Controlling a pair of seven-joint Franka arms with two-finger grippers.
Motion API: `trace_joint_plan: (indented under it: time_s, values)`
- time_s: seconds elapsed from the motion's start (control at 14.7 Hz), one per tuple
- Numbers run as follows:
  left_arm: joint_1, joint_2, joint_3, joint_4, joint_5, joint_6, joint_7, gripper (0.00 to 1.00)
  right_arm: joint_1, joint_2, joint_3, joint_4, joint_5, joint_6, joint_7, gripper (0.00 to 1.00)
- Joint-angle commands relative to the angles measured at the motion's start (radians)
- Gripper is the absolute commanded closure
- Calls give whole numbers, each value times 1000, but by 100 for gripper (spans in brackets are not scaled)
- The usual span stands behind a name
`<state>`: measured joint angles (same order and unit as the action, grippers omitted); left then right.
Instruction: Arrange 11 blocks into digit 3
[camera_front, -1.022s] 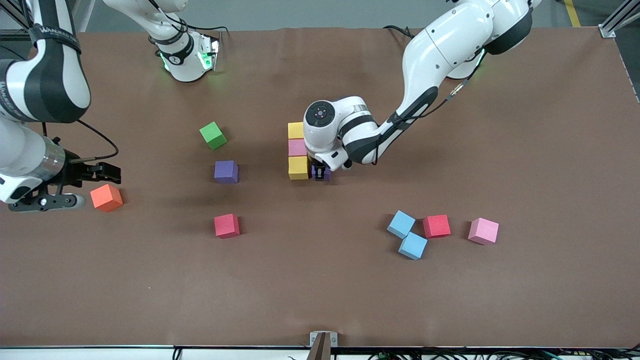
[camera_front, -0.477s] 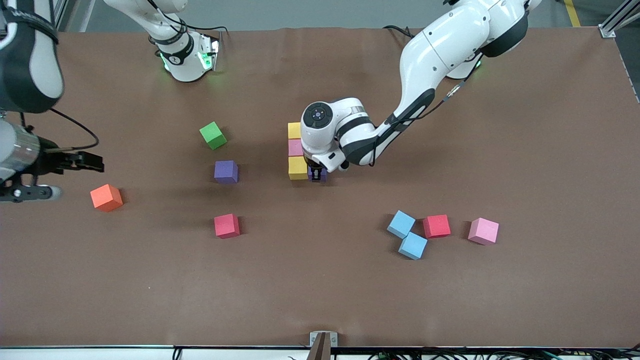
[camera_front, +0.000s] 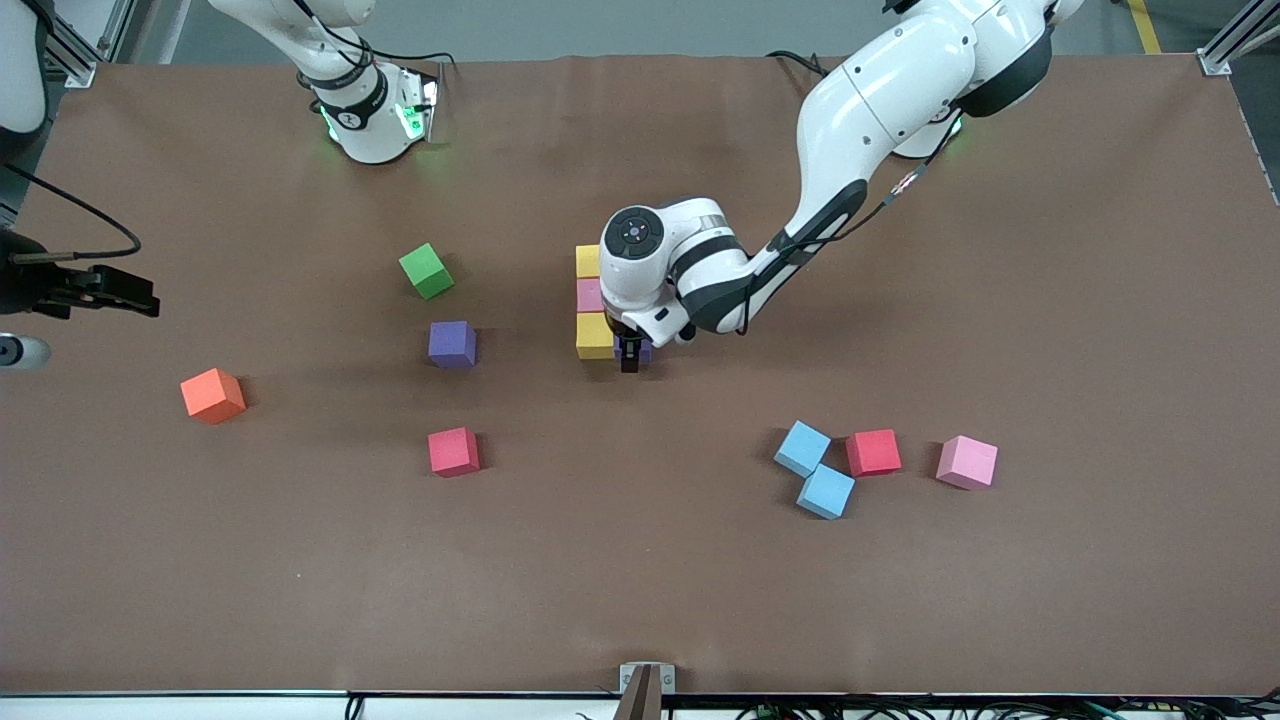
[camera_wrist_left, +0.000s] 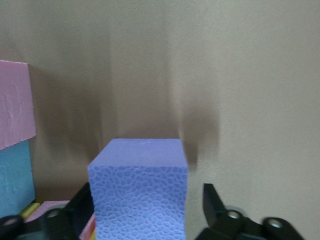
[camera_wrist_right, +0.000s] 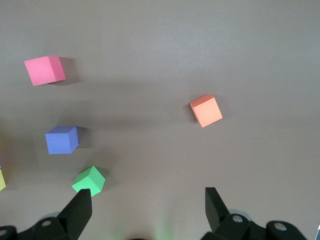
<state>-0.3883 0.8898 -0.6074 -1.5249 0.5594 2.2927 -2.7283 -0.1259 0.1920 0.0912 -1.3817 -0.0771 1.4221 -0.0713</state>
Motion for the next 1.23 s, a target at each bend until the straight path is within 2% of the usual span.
trace_joint_plan:
  time_s: [0.0, 0.2, 0.48, 0.68, 0.89, 1.16]
  values:
    - [-3, -34, 6, 0, -3, -15, -59, 0, -17, -2, 15, 12, -6, -15, -7, 0]
    - [-1, -61, -8, -1, -4, -71, -59, 0, -9, -2, 16, 12, -4, -2, -2, 0]
    - [9, -98, -45, -40, -10, -104, -57, 0, 2, 3, 21, 73, -9, 0, 2, 0]
    - [46, -158, -60, -57, -61, -148, -24, 0, 2, 3, 21, 84, 0, -3, 8, 0]
    - [124, -209, -72, -44, -98, -208, 115, 0, 3, 1, 24, 87, 46, -12, 8, 0]
    - [258, -221, -71, -47, -104, -246, 370, 0, 3, 1, 24, 84, 63, -35, 5, 0]
